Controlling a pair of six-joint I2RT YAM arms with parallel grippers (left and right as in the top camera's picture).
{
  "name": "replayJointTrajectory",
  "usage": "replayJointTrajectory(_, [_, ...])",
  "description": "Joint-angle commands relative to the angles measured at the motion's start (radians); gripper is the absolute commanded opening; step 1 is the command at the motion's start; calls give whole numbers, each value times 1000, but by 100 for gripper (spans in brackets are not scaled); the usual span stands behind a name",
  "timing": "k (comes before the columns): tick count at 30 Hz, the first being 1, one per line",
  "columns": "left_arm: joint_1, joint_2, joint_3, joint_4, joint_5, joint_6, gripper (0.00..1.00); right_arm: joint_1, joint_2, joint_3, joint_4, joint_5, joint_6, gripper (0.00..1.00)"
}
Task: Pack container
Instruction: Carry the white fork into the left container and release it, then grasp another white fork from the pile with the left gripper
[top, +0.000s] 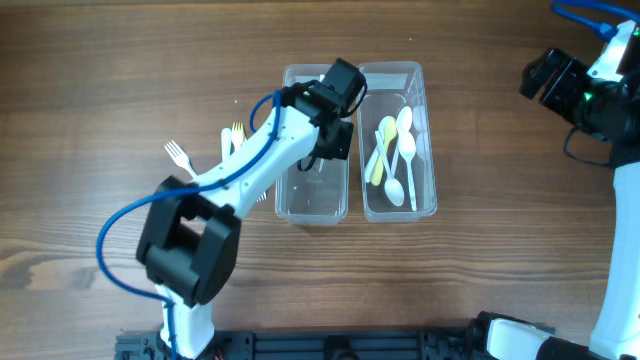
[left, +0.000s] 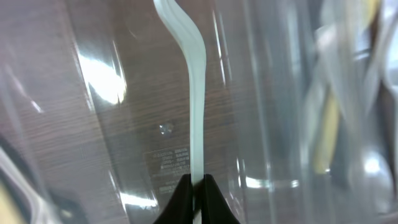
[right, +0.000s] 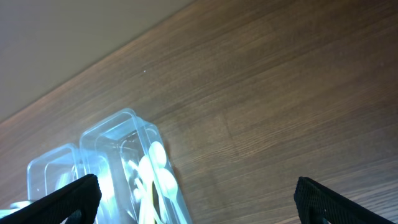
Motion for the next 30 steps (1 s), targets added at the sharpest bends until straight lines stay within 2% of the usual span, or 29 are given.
replayJointTrajectory(1, [5, 9, -5, -21, 26, -2, 24, -3, 5, 4, 2, 10, -13, 100])
replayJointTrajectory(2, [7, -8, -1, -46, 26, -2, 59, -3, 5, 4, 2, 10, -13, 100])
replayJointTrajectory(3, [12, -23, 7, -70, 26, -2, 79, -3, 5, 4, 2, 10, -13, 100])
replayJointTrajectory(4, [23, -46, 22, -105, 26, -2, 85, -3, 5, 4, 2, 10, -13, 100])
replayJointTrajectory(7, [68, -136, 50, -161, 26, -4, 77, -3, 5, 4, 2, 10, -13, 100])
replayJointTrajectory(10, [145, -247, 50, -214, 7, -21, 74, -3, 5, 4, 2, 10, -13, 100])
replayJointTrajectory(12, [222, -274, 50, -294, -80, -195, 81, -3, 5, 4, 2, 10, -13, 100])
replayJointTrajectory(14, [304, -268, 34, -344, -114, -316, 82, -3, 5, 4, 2, 10, -13, 100])
replayJointTrajectory(15, [390, -256, -14, -345, -121, -394, 83, -3, 5, 4, 2, 10, -13, 100])
replayJointTrajectory(18, [545, -232, -161, -270, -93, -477, 88, -3, 5, 4, 2, 10, -13, 100])
replayJointTrajectory(20, [628, -227, -279, -175, -30, -444, 81, -3, 5, 4, 2, 10, -13, 100])
replayJointTrajectory(23, [673, -226, -436, -14, 36, -329, 72, -3, 5, 4, 2, 10, -13, 100])
replayJointTrajectory(27, [673, -226, -506, 80, 50, -316, 66, -3, 5, 4, 2, 10, -13, 100])
replayJointTrajectory(29, [674, -224, -515, 115, 39, -336, 46, -3, 5, 4, 2, 10, -13, 100])
replayJointTrajectory(30, [674, -221, -516, 122, 33, -368, 44, -3, 5, 4, 2, 10, -13, 100])
